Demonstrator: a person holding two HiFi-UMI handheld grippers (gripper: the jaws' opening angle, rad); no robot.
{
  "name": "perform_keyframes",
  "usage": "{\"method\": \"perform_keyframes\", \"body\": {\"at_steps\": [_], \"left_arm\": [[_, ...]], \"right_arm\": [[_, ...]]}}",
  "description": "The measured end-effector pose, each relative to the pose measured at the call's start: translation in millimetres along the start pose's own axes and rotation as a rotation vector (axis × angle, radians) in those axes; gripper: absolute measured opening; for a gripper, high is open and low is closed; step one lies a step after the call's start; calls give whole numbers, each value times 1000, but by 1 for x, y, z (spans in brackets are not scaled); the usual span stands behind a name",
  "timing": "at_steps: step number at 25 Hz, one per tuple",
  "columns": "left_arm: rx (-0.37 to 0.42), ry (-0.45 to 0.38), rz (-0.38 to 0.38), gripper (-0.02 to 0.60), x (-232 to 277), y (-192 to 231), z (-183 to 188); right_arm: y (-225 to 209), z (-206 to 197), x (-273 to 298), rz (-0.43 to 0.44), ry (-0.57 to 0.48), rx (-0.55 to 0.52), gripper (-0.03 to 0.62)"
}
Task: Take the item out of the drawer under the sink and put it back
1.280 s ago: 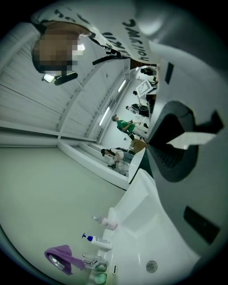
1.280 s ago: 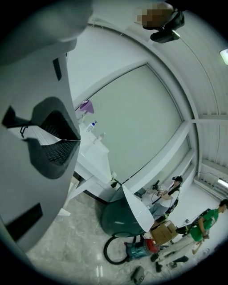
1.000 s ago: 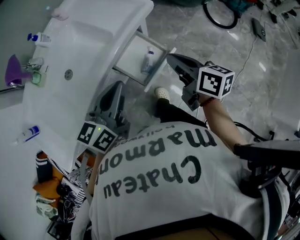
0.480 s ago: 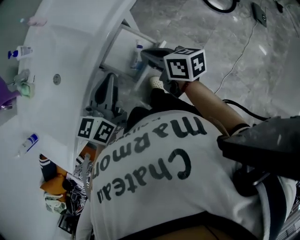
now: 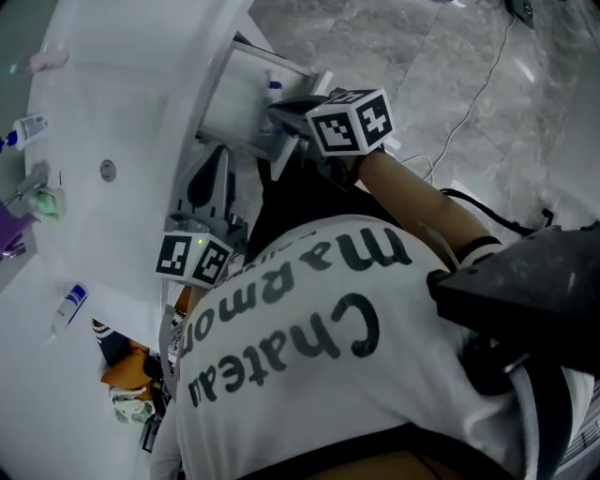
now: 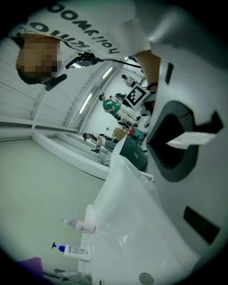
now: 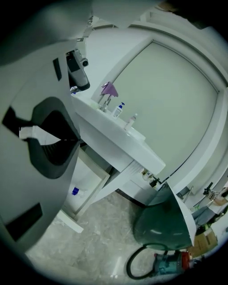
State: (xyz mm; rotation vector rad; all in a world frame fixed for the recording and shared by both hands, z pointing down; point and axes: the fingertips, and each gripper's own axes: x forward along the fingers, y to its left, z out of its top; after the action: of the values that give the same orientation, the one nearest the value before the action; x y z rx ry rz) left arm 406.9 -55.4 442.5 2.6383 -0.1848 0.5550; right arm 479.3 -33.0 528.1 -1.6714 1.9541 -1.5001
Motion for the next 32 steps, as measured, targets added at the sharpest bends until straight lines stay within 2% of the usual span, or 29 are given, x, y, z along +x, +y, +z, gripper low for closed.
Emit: {"method": "perform_keyframes", "body": {"at_steps": [4, 8, 11, 17, 21, 26, 32], "left_arm": [[-50, 66, -76, 5, 18, 7, -18], [-71, 126, -190, 5, 43, -5, -34], [-93, 163, -228, 5, 61, -6, -46], [-130, 210, -218, 5, 87, 5, -72], [-133, 232, -208, 5, 97, 10, -89], [-148, 257, -192, 5, 98, 16, -112], [-143, 280, -165, 5, 92, 25, -127]], "right_arm": [[-25, -5, -1, -88, -9, 52, 12], [-53, -13, 0, -170, -51, 218, 12], [-71, -16, 7, -214, -75, 311, 12], [-99, -16, 34, -266, -61, 388, 12], [-123, -12, 49, -344, -66, 429, 12], [-145, -10, 68, -426, -45, 411, 12], [-155, -19, 87, -460, -3, 414, 14]]}}
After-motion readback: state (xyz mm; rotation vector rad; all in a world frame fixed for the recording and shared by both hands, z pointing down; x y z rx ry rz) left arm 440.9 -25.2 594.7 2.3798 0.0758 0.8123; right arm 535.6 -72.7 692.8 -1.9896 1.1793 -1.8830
